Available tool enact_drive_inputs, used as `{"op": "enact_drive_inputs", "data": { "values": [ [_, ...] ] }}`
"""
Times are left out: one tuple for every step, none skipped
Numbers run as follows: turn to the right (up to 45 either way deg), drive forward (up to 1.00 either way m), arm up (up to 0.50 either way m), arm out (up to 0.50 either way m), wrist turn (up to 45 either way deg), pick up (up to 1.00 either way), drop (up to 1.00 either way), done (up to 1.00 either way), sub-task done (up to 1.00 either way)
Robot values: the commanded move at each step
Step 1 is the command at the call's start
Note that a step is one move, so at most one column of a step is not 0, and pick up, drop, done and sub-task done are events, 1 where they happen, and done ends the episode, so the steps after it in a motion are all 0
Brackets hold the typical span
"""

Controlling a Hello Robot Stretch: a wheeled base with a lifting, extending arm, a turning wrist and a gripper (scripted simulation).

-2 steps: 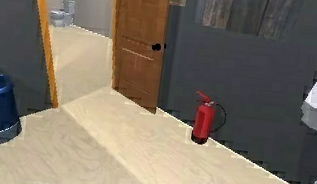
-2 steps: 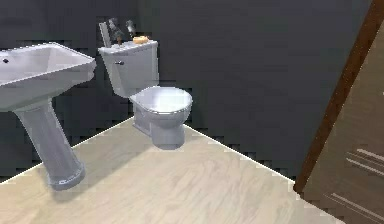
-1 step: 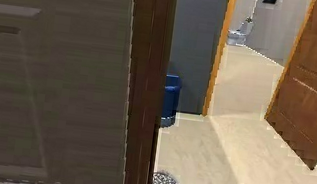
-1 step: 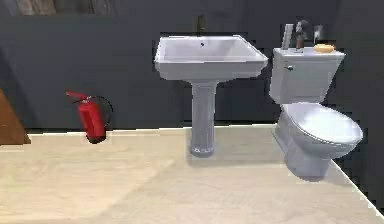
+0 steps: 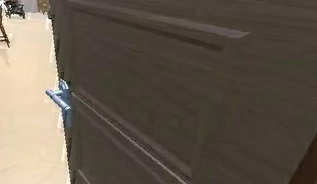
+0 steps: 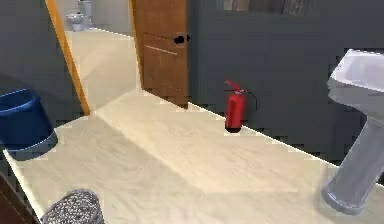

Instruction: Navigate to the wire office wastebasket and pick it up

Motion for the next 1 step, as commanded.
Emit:
{"op": "enact_drive_inputs", "data": {
  "values": [
    [-36.0, 0.00, 0.00, 0.00, 0.0, 0.00, 0.00, 0.00, 0.00]
  ]
}}
